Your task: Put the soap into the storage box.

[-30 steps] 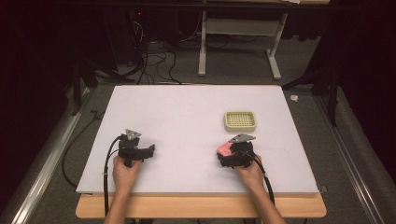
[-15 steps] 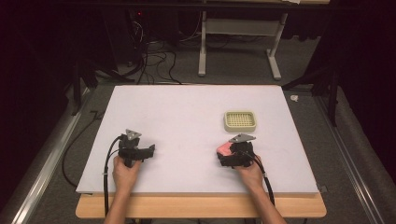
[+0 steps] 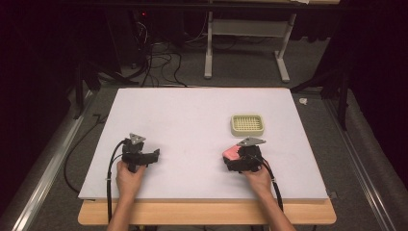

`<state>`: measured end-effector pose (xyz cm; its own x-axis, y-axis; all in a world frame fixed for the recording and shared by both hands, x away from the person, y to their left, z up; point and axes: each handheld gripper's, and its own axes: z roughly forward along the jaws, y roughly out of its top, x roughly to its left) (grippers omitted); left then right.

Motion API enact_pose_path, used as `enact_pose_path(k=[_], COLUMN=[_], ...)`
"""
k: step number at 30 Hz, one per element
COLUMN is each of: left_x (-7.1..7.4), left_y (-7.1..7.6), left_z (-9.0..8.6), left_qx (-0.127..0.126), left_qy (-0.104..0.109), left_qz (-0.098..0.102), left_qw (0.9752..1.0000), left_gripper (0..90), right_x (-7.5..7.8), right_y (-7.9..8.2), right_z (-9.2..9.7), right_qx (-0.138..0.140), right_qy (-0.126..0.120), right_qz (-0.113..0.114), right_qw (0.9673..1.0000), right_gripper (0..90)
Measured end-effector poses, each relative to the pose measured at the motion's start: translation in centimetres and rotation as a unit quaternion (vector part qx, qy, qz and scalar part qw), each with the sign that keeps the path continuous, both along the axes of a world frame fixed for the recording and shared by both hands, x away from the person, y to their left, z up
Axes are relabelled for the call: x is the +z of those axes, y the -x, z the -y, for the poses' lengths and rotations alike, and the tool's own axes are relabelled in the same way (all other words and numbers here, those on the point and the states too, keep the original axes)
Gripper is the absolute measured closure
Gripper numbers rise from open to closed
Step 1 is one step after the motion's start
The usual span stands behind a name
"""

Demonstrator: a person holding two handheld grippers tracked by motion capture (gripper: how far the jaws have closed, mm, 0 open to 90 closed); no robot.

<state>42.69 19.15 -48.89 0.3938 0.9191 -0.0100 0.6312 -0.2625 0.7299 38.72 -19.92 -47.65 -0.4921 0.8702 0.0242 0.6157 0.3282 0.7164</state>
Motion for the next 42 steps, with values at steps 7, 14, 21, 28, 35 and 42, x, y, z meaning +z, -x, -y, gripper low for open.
enact_pose_path(k=[7,14,21,28,35,42], left_x=[0.0,0.0,0.0,0.0,0.0,0.0], left_y=[0.0,0.0,0.0,0.0,0.0,0.0], left_z=[0.0,0.0,0.0,0.0,0.0,0.0], left_qx=[0.0,0.0,0.0,0.0,-0.001,-0.001], left_qy=[0.0,0.0,0.0,0.0,-0.001,-0.001], left_qz=[0.0,0.0,0.0,0.0,-0.001,-0.001], left_qw=[1.0,1.0,1.0,1.0,1.0,1.0], left_gripper=[15.3,15.3,15.3,15.3,15.3,15.3], right_x=[1.1,2.2,2.7,2.8,3.5,4.0], right_y=[0.4,0.7,0.8,0.7,0.6,0.5], right_z=[0.8,1.7,2.2,2.6,3.3,3.9], right_qx=[-0.005,-0.009,-0.01,-0.012,-0.015,-0.019], right_qy=[-0.016,-0.024,-0.029,-0.032,-0.037,-0.04], right_qz=[0.008,0.015,0.015,0.012,0.014,0.018], right_qw=[0.9998,0.9996,0.9994,0.9994,0.9991,0.9989], right_gripper=[13.8,13.8,13.8,13.8,13.8,13.8])
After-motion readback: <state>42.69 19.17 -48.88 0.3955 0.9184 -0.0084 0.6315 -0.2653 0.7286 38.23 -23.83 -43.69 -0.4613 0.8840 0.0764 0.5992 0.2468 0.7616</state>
